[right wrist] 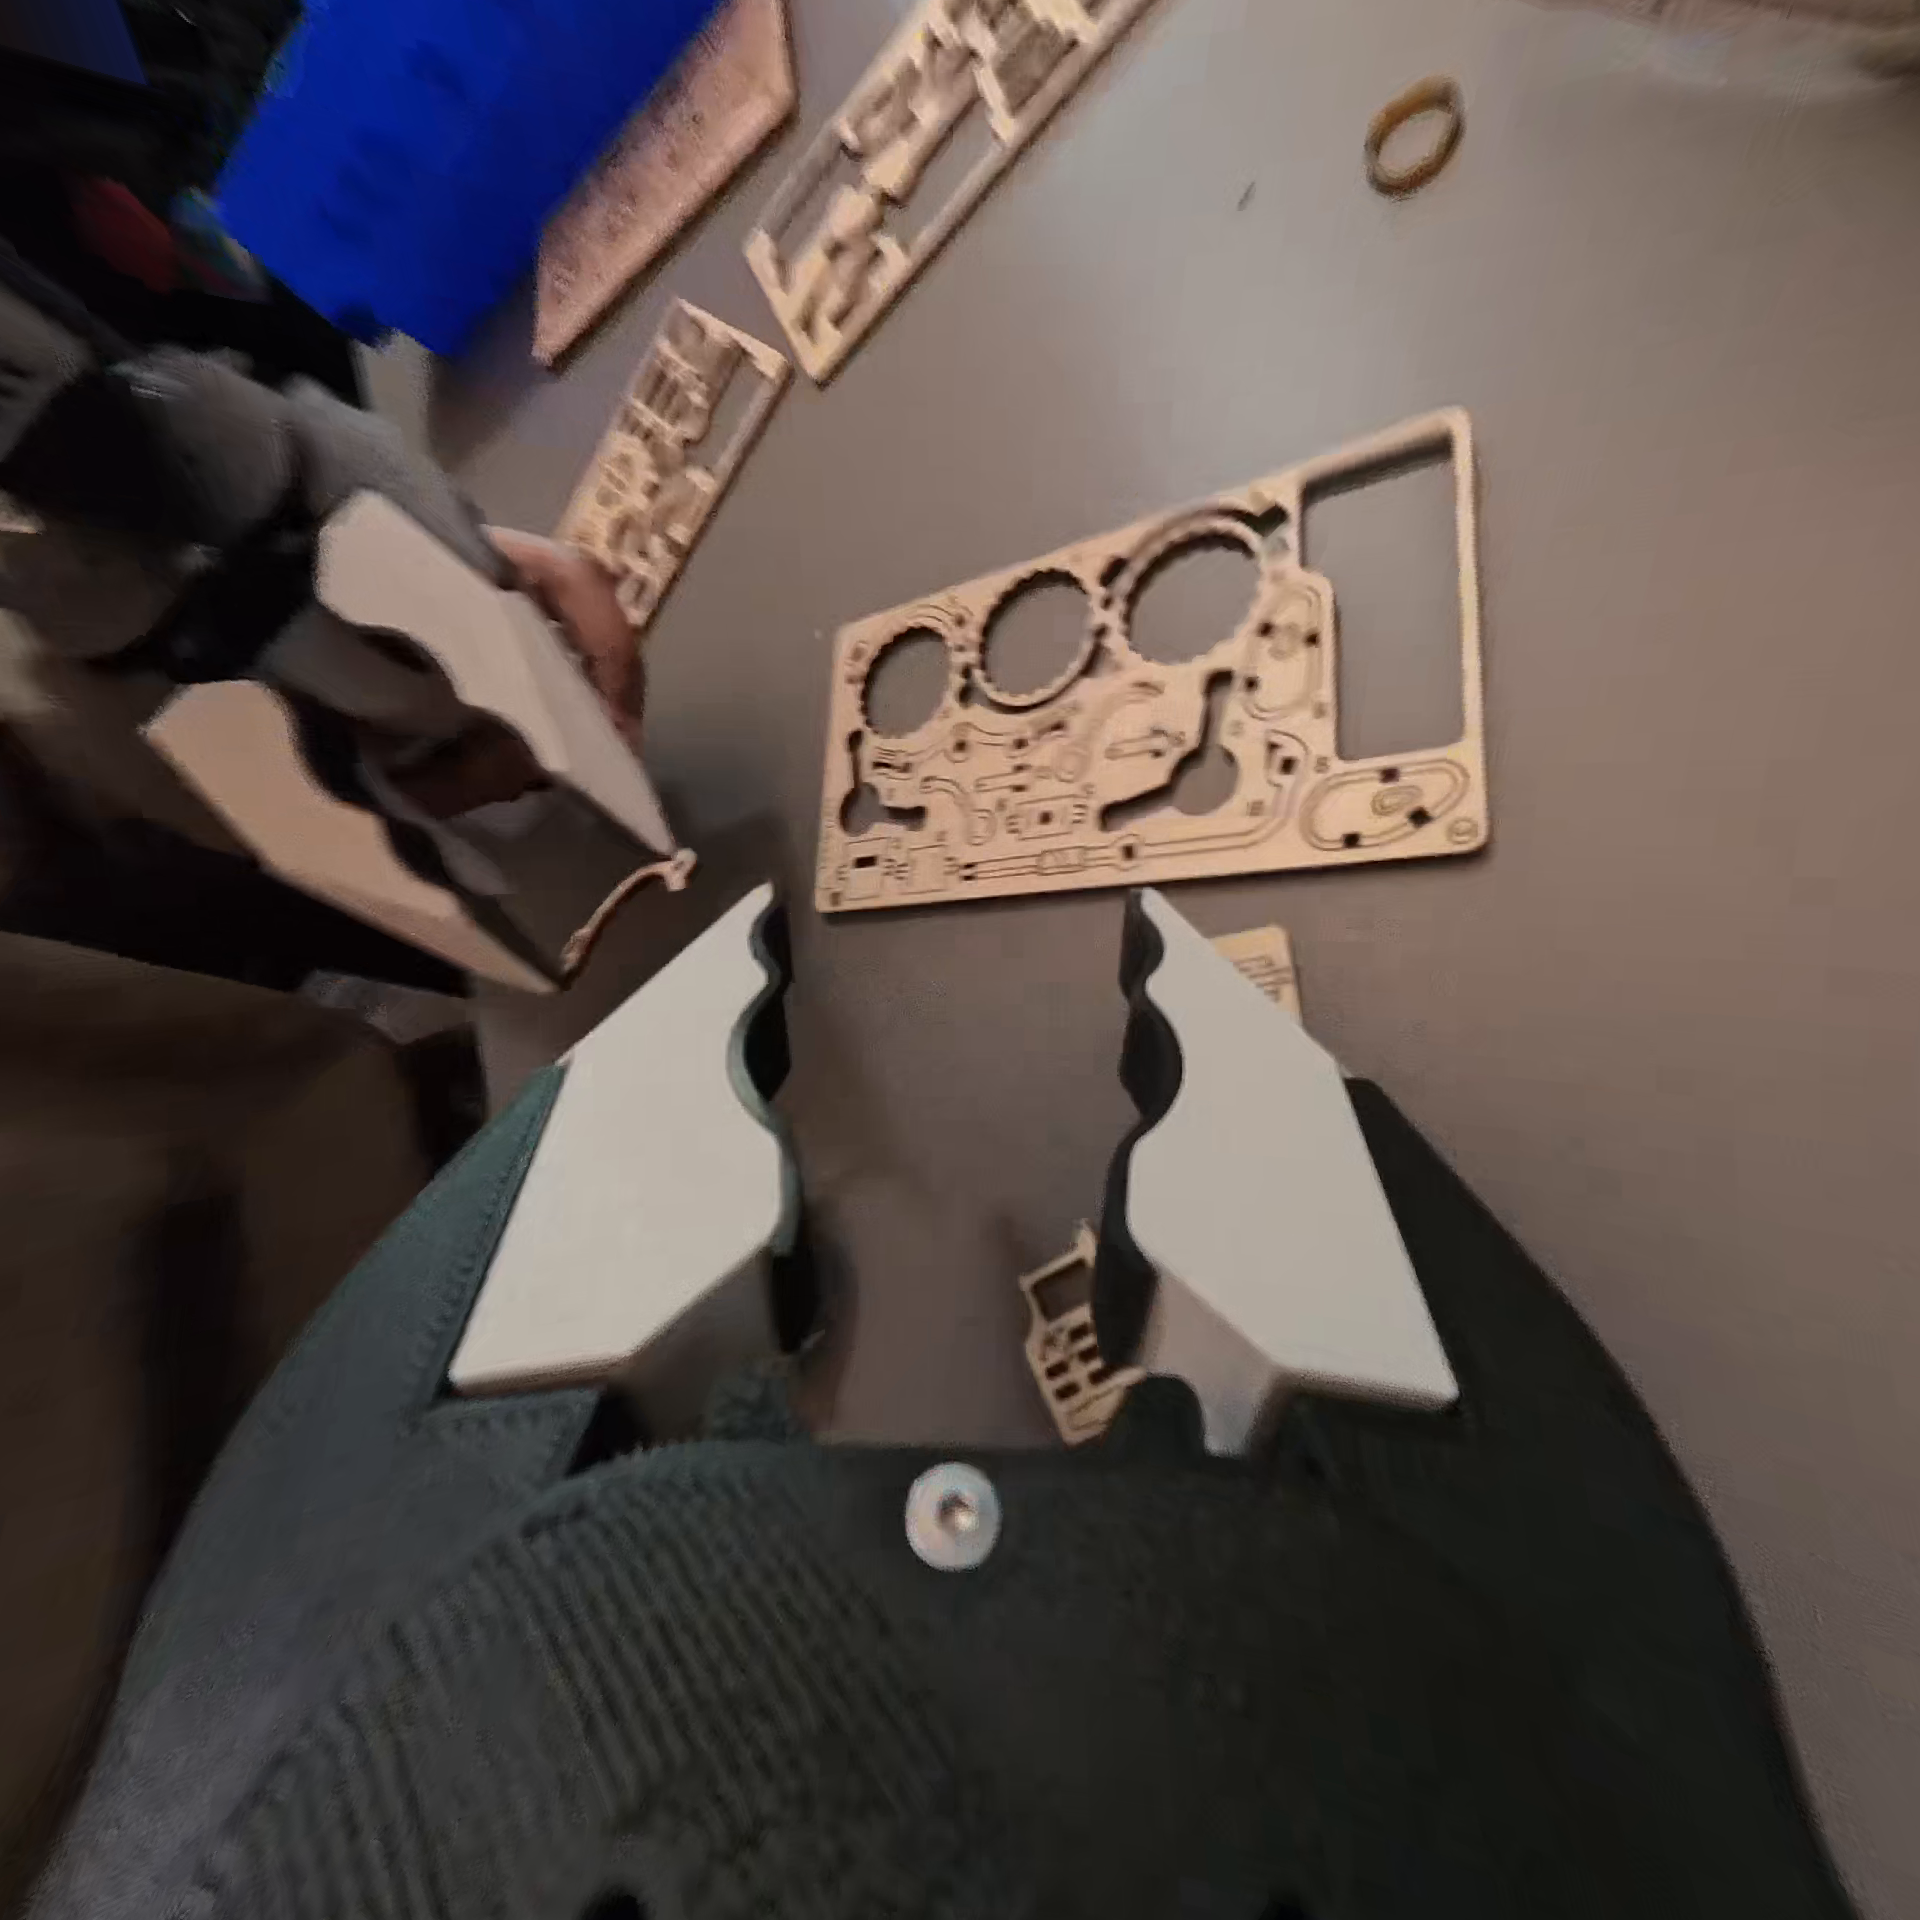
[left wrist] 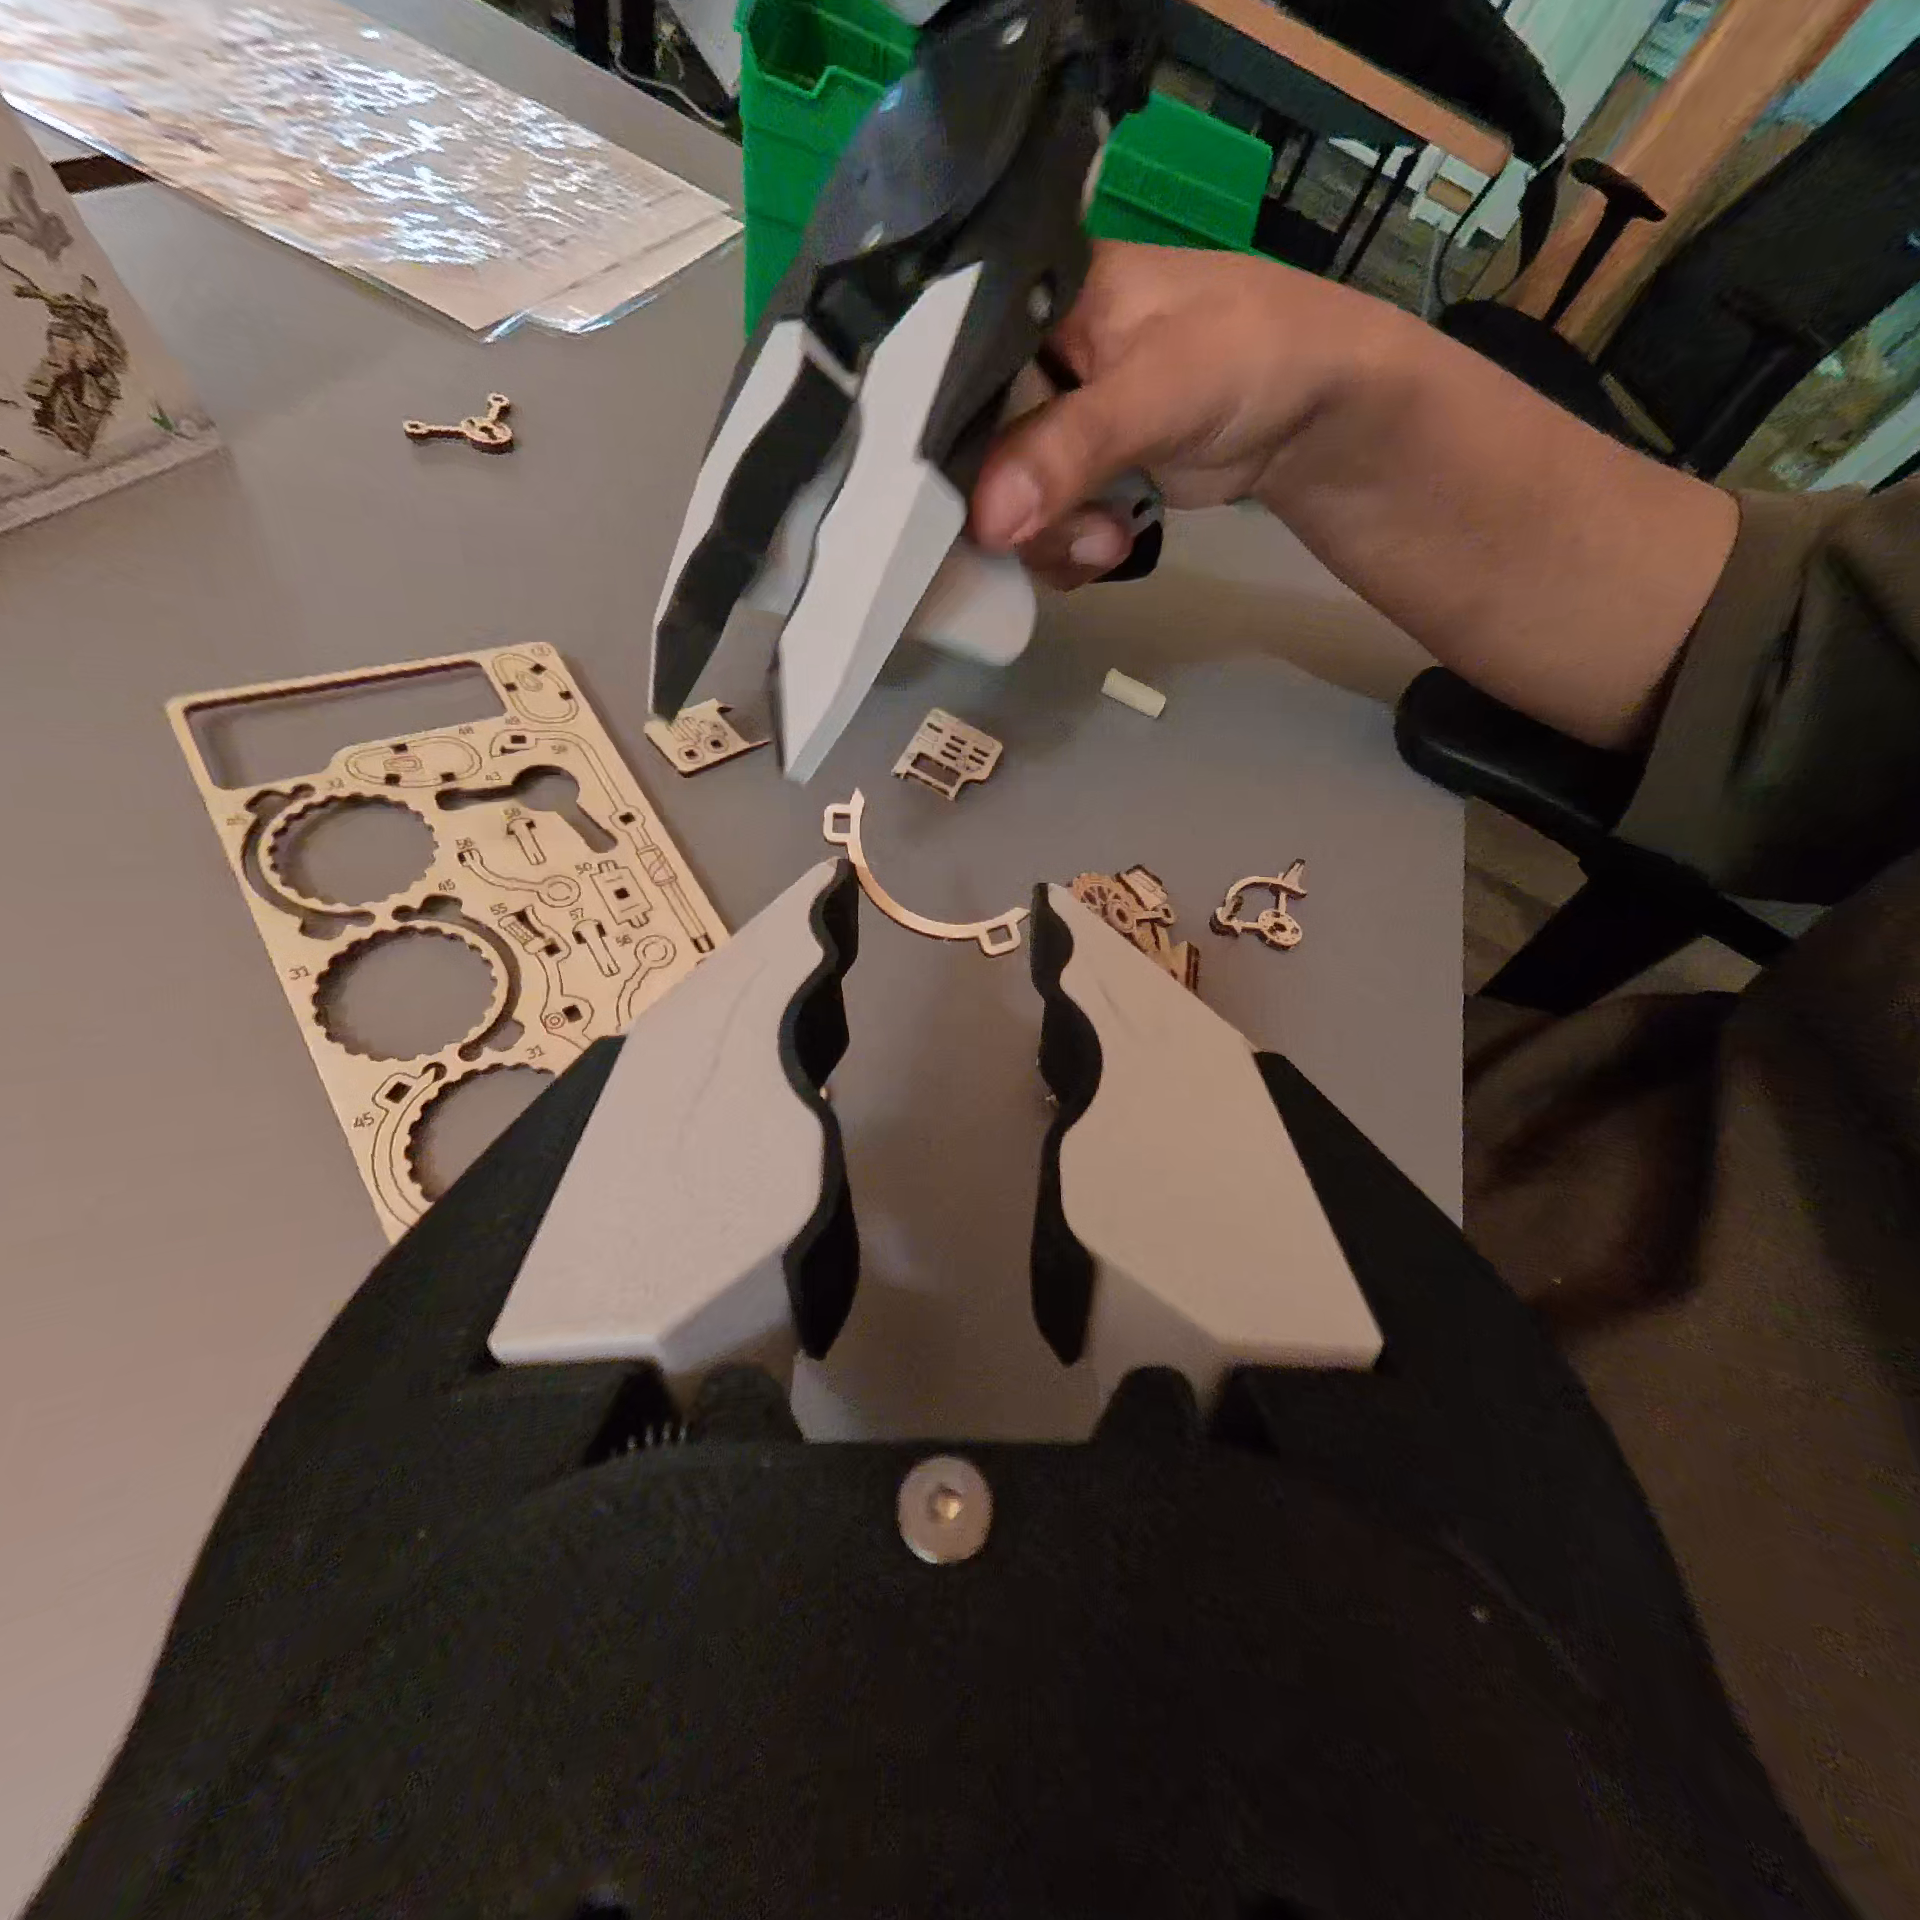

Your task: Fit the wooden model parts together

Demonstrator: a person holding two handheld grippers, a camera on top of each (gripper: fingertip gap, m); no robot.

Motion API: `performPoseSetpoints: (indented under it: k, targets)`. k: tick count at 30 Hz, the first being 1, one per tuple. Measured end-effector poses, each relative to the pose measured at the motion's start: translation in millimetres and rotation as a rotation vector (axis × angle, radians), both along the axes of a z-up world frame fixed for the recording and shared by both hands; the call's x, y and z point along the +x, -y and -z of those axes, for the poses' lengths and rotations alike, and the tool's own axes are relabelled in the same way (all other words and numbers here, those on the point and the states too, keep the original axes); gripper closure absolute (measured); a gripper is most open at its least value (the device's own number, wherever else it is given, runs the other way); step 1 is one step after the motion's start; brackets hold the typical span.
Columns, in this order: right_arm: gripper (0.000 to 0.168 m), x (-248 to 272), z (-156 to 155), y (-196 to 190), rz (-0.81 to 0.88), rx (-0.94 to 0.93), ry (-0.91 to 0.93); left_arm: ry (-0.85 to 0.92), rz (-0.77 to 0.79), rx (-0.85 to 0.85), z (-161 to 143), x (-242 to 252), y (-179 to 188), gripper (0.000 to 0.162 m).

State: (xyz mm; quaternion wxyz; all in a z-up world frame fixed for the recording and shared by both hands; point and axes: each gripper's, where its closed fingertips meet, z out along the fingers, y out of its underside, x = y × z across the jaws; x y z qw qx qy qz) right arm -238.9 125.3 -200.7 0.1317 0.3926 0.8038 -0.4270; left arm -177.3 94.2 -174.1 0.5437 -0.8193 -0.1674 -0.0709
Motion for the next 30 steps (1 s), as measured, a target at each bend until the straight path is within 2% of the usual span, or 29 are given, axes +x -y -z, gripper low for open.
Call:
performPoseSetpoints:
  k: [2,5,10,16,19,22,26,28,30]
  targets:
    - [0.111,8.6,-23.4,-4.3,0.016,-0.133,-0.052,0.006,0.016,0.021,-2.5,4.0,-1.3,0.132]
    - [0.136,35.1,-58.7,-9.4,0.011,-0.287,-0.230,0.048,0.118,0.104,-16.7,24.1,-7.3,0.132]
    - [0.130,105.3,-77.4,-11.6,-0.035,-0.378,-0.397,0.225,0.280,0.246,-39.2,60.3,-20.8,0.131]
    - [0.136,140.2,-53.6,-17.6,-0.076,-0.142,-0.598,0.004,0.395,0.078,-12.3,99.3,-40.1,0.131]
    - [0.140,146.6,-39.7,-14.7,-0.120,-0.055,-0.594,0.022,0.437,0.067,-6.5,114.6,-47.4,0.131]
    - [0.145,146.1,-40.7,-16.4,-0.125,0.007,-0.662,0.015,0.428,0.084,-8.9,114.1,-51.1,0.131]
    - [0.145,149.3,-37.8,-17.4,-0.137,0.047,-0.664,0.030,0.429,0.104,-12.5,113.6,-50.5,0.131]
    - [0.156,150.2,-33.5,-17.2,-0.139,0.064,-0.663,0.036,0.431,0.105,-10.7,114.0,-49.2,0.131]
    - [0.160,148.6,-32.9,-17.6,-0.124,0.077,-0.675,0.048,0.432,0.111,-9.7,113.9,-47.2,0.132]
